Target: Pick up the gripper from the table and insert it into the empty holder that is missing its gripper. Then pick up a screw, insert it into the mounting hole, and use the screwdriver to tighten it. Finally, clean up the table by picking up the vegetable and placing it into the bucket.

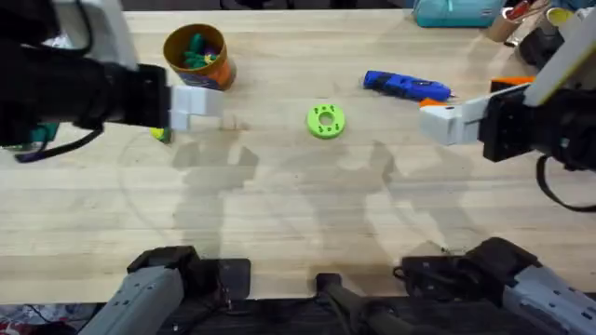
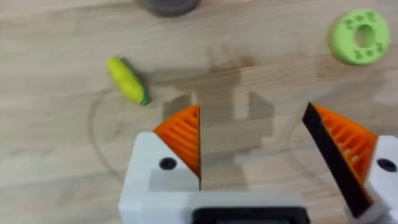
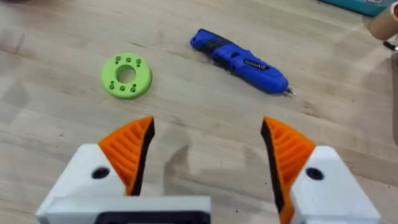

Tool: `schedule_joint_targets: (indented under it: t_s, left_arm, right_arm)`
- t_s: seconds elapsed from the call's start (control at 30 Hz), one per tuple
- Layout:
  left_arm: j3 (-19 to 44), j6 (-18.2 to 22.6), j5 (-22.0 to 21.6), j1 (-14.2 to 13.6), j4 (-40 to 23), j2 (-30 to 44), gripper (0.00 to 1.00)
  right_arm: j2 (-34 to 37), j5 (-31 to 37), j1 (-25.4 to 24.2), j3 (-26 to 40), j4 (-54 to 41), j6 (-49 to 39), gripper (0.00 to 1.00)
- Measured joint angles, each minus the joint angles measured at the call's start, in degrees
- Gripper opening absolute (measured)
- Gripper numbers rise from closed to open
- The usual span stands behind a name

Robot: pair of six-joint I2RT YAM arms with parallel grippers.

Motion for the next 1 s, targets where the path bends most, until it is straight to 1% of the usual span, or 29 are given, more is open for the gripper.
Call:
schedule_joint_targets:
  t_s: [0.17,0.27,0.43,0.63,0.8,0.9,1.0]
  left_arm:
    - [0.02,-1.37,-2.50,8.48,-1.78,1.83,0.986]
    - [0.04,-1.83,-4.10,11.63,-2.07,4.54,0.986]
    - [0.09,-3.26,-7.60,14.09,-1.88,12.10,0.986]
    - [0.09,-6.49,-9.57,17.72,4.51,23.05,0.986]
    - [0.09,-8.54,-10.07,18.11,10.37,30.13,0.986]
    - [0.09,-10.58,-10.14,18.13,14.24,33.87,0.986]
    - [0.09,-12.12,-9.87,18.13,16.65,37.39,0.986]
  right_arm:
    - [0.00,0.00,0.00,0.00,-0.01,0.00,0.996]
    - [0.00,0.00,0.00,0.00,0.01,0.00,0.996]
    - [0.00,0.00,0.00,0.00,-0.07,0.00,0.996]
    - [0.00,0.00,0.00,-0.01,0.01,0.00,0.996]
    - [0.00,0.00,0.00,-0.02,0.08,-0.01,0.996]
    - [0.00,0.00,0.00,-0.02,0.06,0.00,0.996]
    - [0.00,0.00,0.00,-0.02,0.07,0.00,0.996]
